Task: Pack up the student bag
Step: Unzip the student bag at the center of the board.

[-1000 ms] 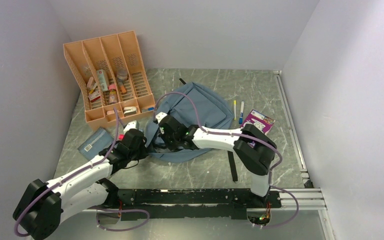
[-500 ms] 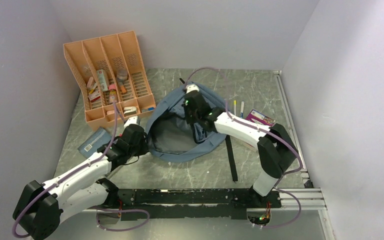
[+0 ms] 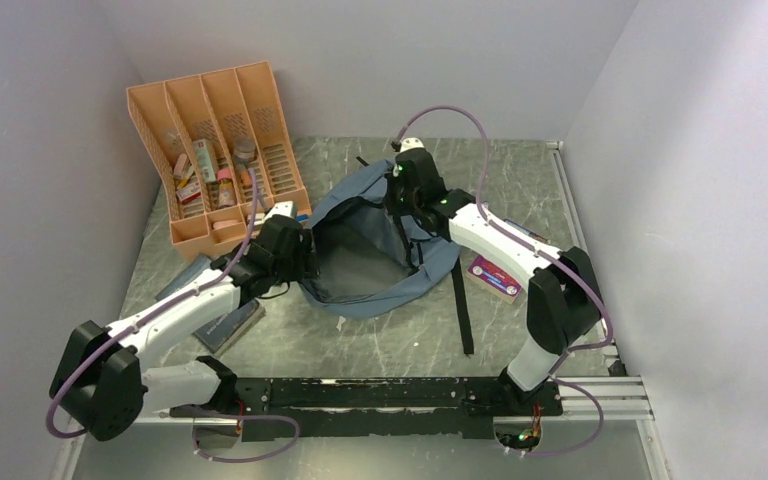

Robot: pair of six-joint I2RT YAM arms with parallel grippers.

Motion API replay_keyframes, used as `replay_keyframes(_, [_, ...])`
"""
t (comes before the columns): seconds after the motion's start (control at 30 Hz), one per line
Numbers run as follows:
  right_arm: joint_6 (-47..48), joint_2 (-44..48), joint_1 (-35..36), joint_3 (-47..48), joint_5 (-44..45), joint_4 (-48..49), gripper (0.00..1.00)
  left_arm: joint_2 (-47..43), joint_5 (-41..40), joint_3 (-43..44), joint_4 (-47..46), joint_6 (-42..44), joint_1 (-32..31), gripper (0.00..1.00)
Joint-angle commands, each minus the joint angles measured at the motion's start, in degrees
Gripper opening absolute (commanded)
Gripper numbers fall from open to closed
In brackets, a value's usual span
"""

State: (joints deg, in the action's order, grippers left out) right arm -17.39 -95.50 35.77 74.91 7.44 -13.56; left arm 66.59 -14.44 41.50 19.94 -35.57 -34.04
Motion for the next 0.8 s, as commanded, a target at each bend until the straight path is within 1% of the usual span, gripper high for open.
replay_keyframes(0.0, [-1.54,2.38,-2.77,1.31,-1.71,2.37,0.00,0.23,-1.74,-0.16,0.34,1.98,1.22,0.74])
replay_keyframes(0.17, [-6.05,3.10,-8.11,-2.75,-3.38,5.11,0.00,-1.68,-3.25,-0.83,0.91,2.66,2.15,0.77])
replay_keyframes(0.33, [-13.96,1.82,-17.66,-10.74,-10.83,11.79,0.00,-1.36,-3.80,-0.36,1.58,3.95,2.81,0.77])
replay_keyframes(0.43, [-17.81,-0.19,-21.66,-14.14,-16.31,16.02,0.00,-0.99,-3.30,-0.65,1.30,4.26,3.22,0.77])
replay_keyframes(0.5, [-19.15,-1.38,-22.93,-15.63,-18.37,17.73,0.00,-0.81,-2.88,-0.71,0.96,4.28,3.41,0.77])
replay_keyframes(0.67, [-19.28,-3.85,-23.72,-17.26,-19.72,19.29,0.00,0.08,-1.39,0.12,-0.03,4.71,3.98,0.80])
replay_keyframes(0.77, [-19.00,-4.25,-23.80,-17.86,-22.59,20.95,0.00,0.44,0.86,1.32,-1.98,4.93,4.15,0.89])
